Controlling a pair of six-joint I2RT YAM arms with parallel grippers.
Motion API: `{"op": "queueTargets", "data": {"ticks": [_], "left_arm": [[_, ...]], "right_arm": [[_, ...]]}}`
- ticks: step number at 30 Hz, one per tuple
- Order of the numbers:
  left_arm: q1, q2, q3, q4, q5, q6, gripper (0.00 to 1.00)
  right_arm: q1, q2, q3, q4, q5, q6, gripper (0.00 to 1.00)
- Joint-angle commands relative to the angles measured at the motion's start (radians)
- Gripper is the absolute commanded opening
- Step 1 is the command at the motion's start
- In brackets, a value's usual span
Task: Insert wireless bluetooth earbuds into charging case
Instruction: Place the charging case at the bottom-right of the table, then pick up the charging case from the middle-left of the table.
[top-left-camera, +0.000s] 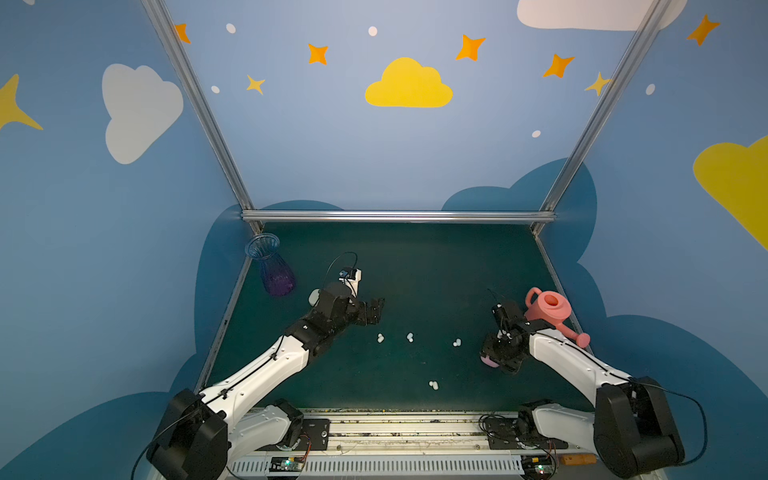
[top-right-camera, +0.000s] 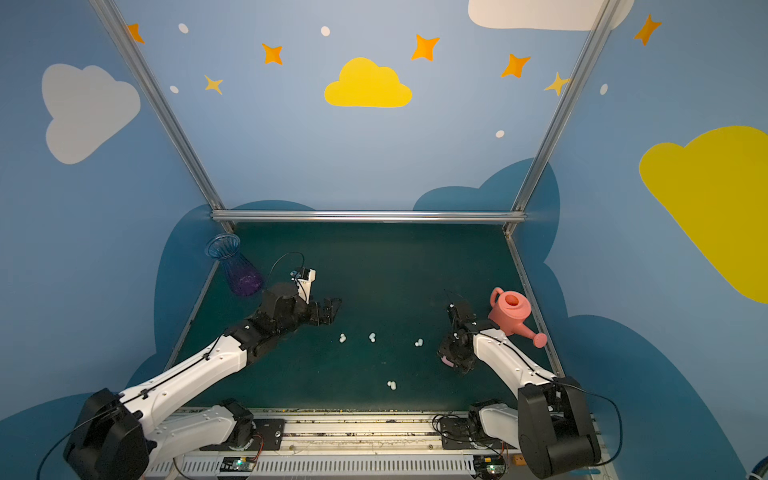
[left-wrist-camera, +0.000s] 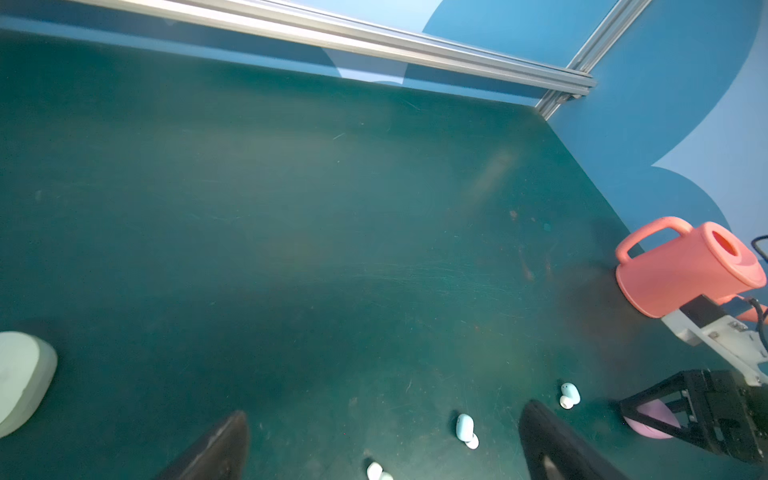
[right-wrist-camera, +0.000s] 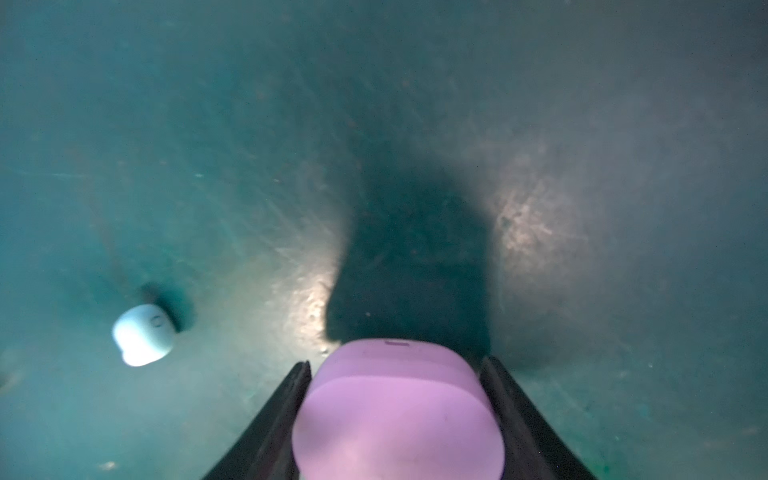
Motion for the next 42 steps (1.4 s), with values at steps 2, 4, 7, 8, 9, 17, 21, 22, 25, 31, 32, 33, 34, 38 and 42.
{"op": "queueTargets", "data": {"ticks": [2,4,7,8,9,17,21,22,25,31,32,33,34,38,42], "left_arm": [[0.013,-0.035,0.014,-0.056,-0.016,-0.037,1.00],[0.019,-0.041,0.017,-0.078,-0.016,-0.043,1.00],[0.030,-0.050,0.028,-0.134,-0.029,-0.057,1.00],[0.034,-0.055,0.033,-0.161,-0.038,-0.063,1.00],[0.041,-0.058,0.037,-0.186,-0.041,-0.073,1.00],[0.120,-0.083,0.056,-0.394,-0.072,-0.162,1.00],[0.171,-0.093,0.077,-0.508,-0.097,-0.220,1.00],[0.177,-0.097,0.081,-0.522,-0.095,-0.220,1.00],[0.180,-0.107,0.088,-0.564,-0.110,-0.219,1.00],[0.246,-0.065,0.106,-0.664,-0.178,-0.228,1.00],[0.278,-0.053,0.111,-0.666,-0.157,-0.229,1.00],[0.303,-0.043,0.111,-0.664,-0.121,-0.224,1.00],[0.329,-0.032,0.115,-0.661,-0.090,-0.217,1.00],[0.385,0.036,0.149,-0.670,-0.033,-0.155,1.00],[0.436,0.133,0.197,-0.696,0.030,-0.095,1.00]], "right_arm": [[-0.005,0.007,-0.013,0.014,0.018,0.010,0.58],[-0.005,0.012,-0.014,0.016,0.017,0.008,0.61],[-0.005,0.015,-0.013,0.008,0.016,0.003,0.69],[-0.005,0.012,-0.011,0.005,0.014,0.000,0.72],[-0.004,0.006,-0.010,0.002,0.014,-0.002,0.73],[-0.005,-0.087,0.034,-0.074,-0.005,-0.024,0.84],[-0.004,-0.156,0.074,-0.150,-0.020,-0.047,0.86],[-0.004,-0.172,0.081,-0.165,-0.023,-0.050,0.86],[-0.005,-0.224,0.093,-0.202,-0.053,-0.053,0.87],[-0.004,-0.318,0.127,-0.202,-0.117,-0.037,0.87],[-0.005,-0.330,0.131,-0.203,-0.118,-0.037,0.87],[-0.005,-0.337,0.134,-0.204,-0.117,-0.038,0.87],[-0.006,-0.343,0.137,-0.206,-0.119,-0.038,0.87],[-0.005,-0.357,0.151,-0.218,-0.133,-0.046,0.87],[-0.005,-0.378,0.157,-0.215,-0.151,-0.047,0.87]]}}
